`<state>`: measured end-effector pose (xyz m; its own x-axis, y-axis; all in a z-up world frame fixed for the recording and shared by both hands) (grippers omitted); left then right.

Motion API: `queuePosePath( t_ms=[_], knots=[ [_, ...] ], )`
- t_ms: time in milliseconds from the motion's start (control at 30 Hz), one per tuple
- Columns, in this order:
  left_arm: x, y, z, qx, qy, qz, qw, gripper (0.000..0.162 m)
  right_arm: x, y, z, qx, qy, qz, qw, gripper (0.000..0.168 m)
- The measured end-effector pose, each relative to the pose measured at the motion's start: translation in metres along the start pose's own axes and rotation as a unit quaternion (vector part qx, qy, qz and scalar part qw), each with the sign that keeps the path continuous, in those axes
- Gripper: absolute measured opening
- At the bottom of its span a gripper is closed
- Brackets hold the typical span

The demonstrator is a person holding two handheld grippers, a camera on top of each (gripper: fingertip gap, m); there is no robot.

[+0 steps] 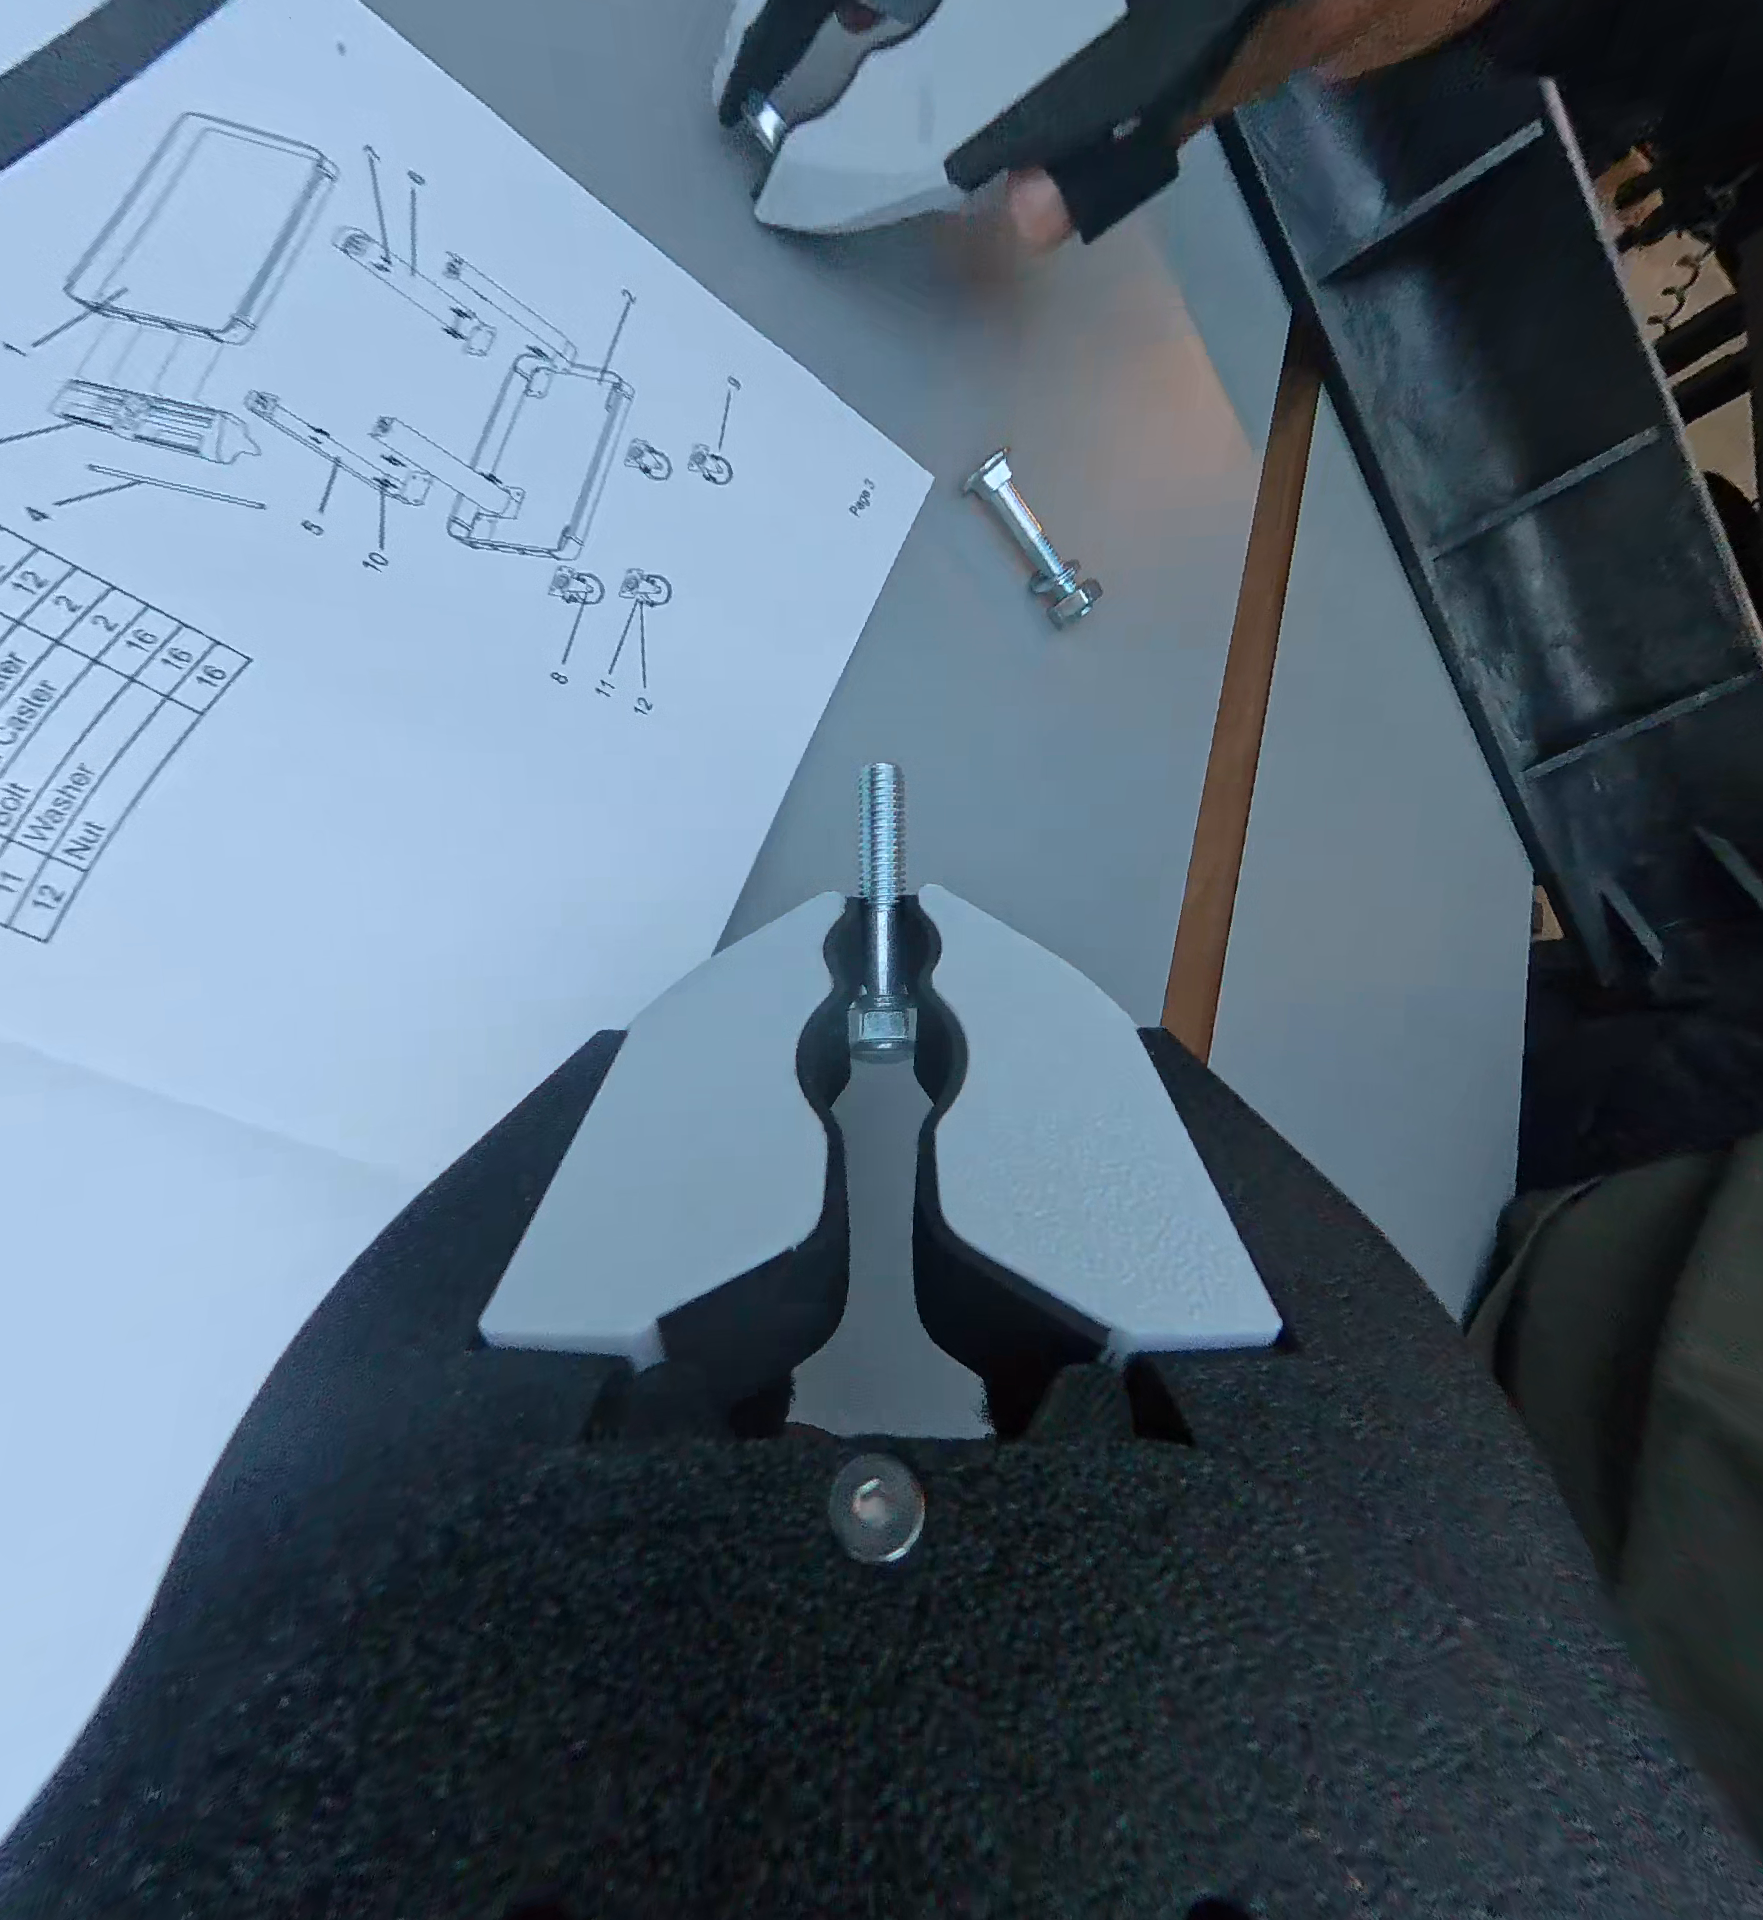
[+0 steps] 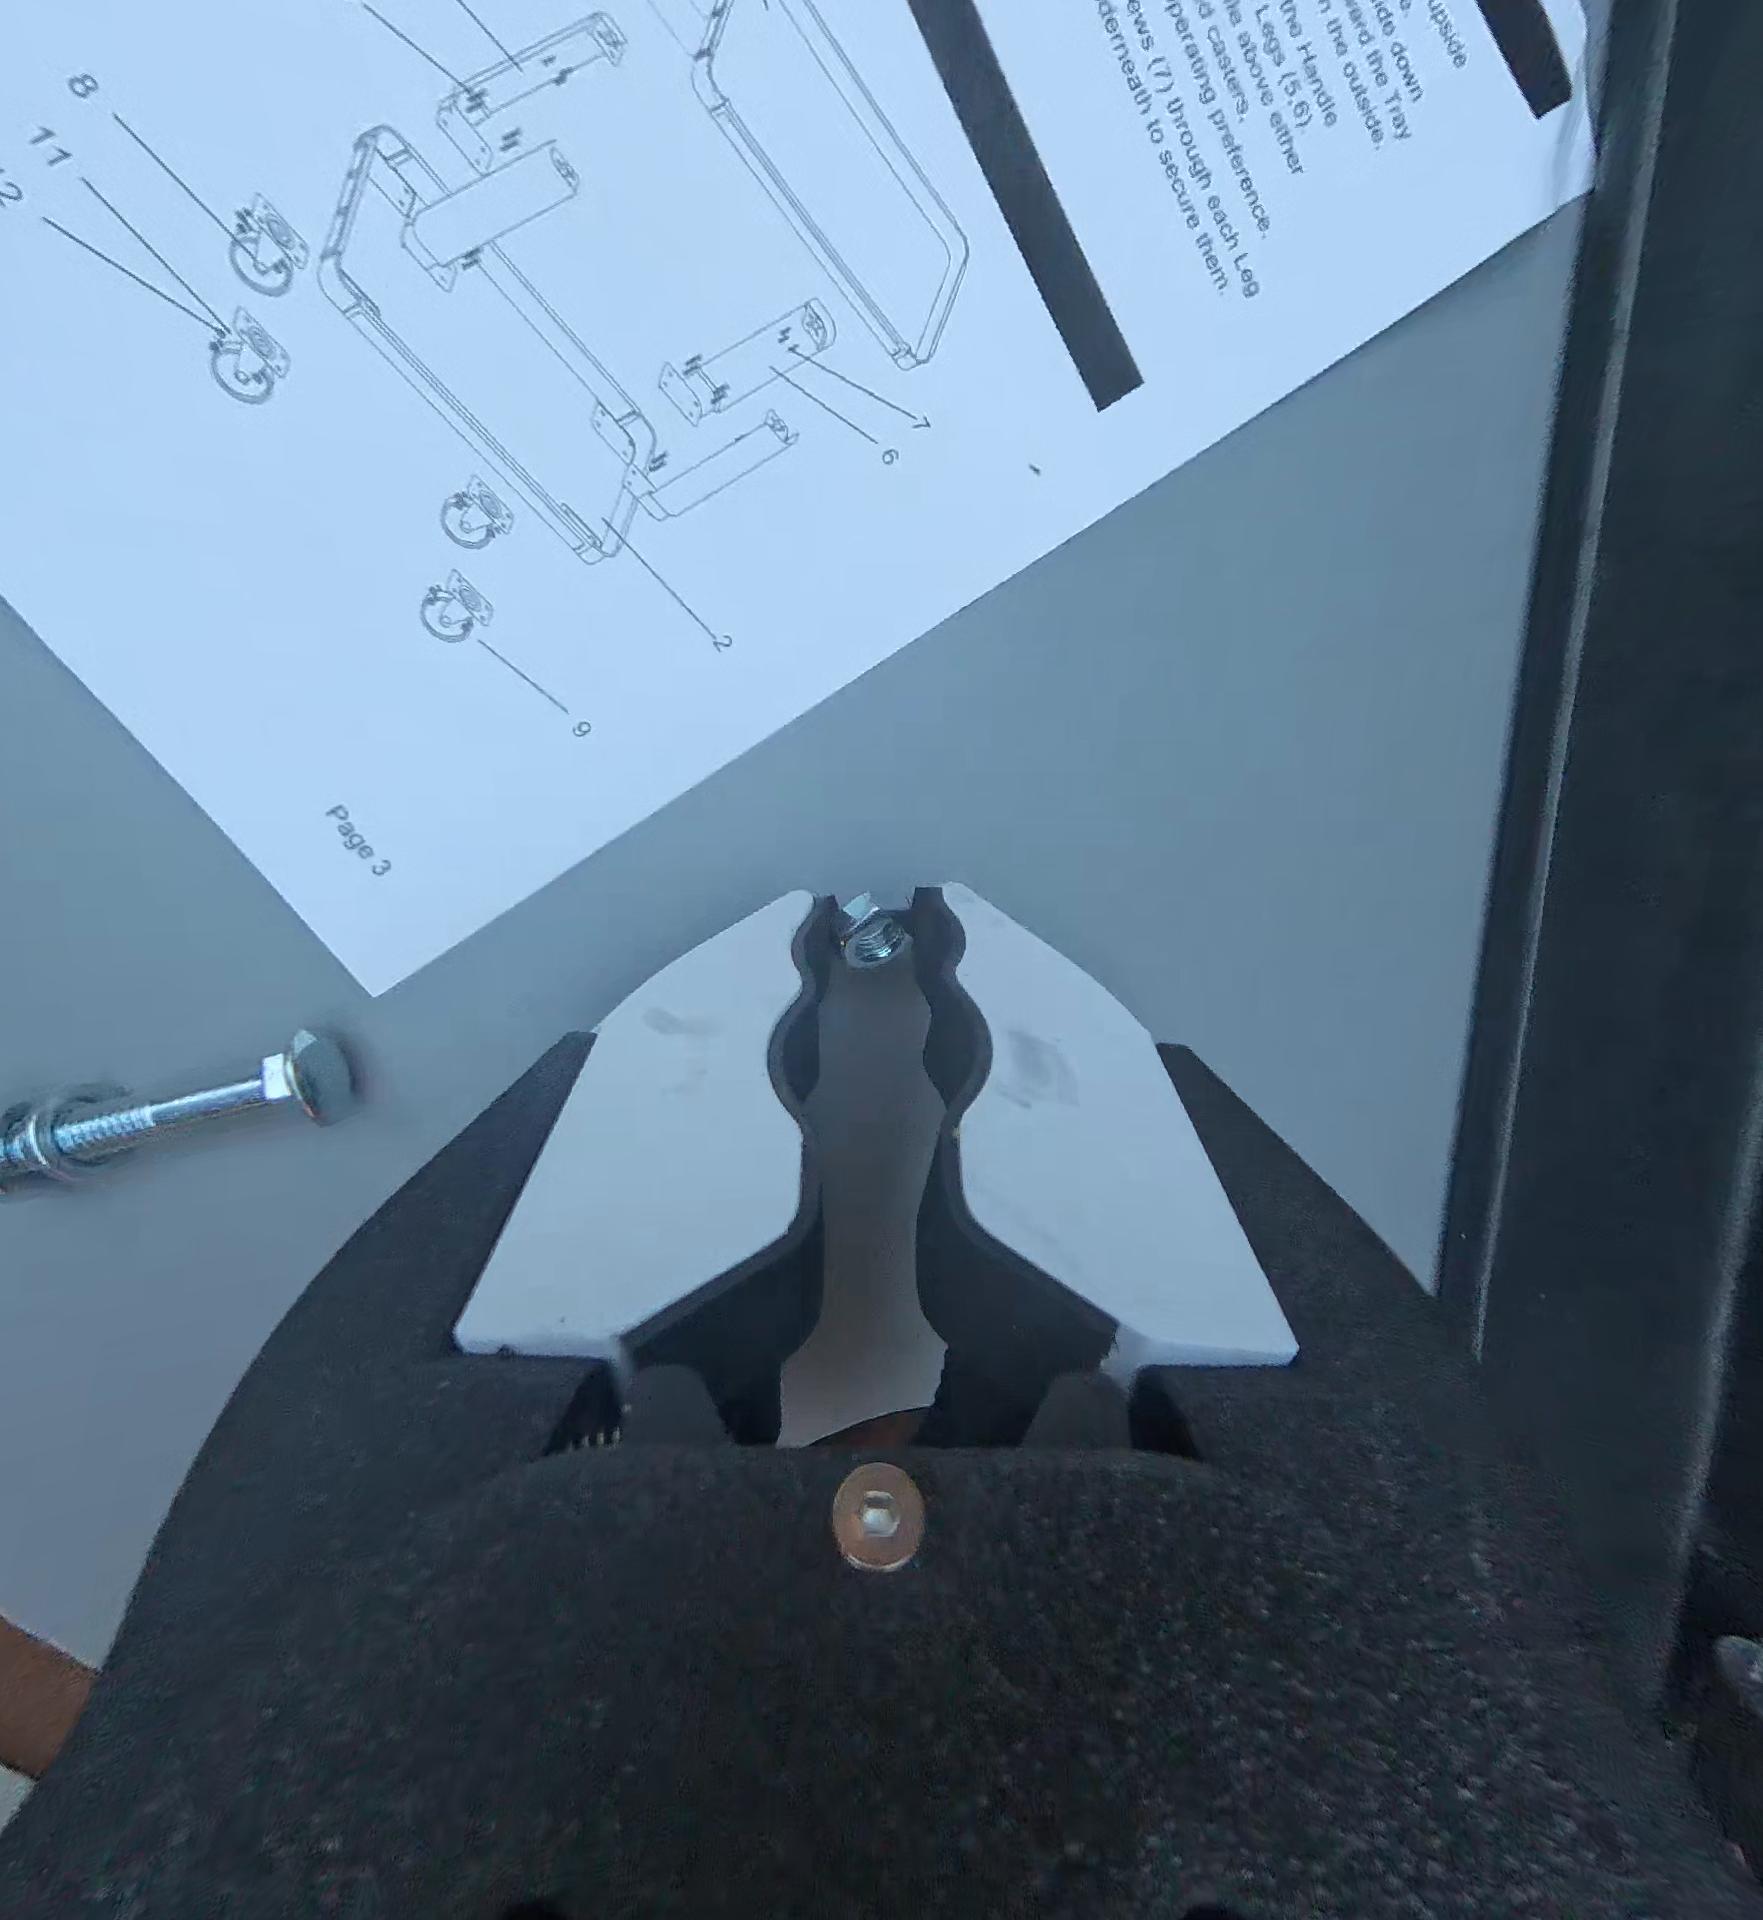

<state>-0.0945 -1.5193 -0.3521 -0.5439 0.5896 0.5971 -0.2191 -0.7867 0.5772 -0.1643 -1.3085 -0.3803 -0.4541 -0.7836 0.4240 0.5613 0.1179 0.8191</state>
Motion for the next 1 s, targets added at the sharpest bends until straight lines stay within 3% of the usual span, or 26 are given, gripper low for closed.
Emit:
queuePosePath(
  t_ms=[33,400,567,733,1000],
  knots=[
    [-0.002,-0.003,0.001,0.001,-0.004,-0.008,1.0,0.007,-0.001,0.0,0.001,0.005,-0.008,0.002,1.0,0.019],
    [-0.012,-0.019,0.004,0.007,0.005,-0.018,1.0,0.007,-0.009,-0.002,0.008,0.011,-0.109,0.019,0.994,0.033],
    [-0.021,-0.02,-0.004,0.079,-0.031,-0.041,0.996,0.007,-0.012,0.024,0.008,-0.022,-0.164,0.046,0.985,0.035],
    [-0.027,-0.023,-0.007,0.137,-0.092,-0.066,0.984,0.007,-0.021,0.06,-0.025,-0.036,-0.233,0.069,0.969,0.034],
    [-0.024,-0.026,-0.008,0.177,-0.127,-0.084,0.972,0.008,-0.034,0.085,-0.083,-0.042,-0.25,0.058,0.966,0.034]
  ],
)
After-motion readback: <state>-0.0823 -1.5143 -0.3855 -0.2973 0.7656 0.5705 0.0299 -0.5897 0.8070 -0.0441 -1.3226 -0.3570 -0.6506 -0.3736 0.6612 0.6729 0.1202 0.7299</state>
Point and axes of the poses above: each gripper's, where its closed fingertips meet, y back along the fingers, x out of its top, z = x × y across the jaws, the point moved 5 cm from there along y, back along the fingers, and after that the axes turned 11 degrees about -x, right-handed, at the moved point
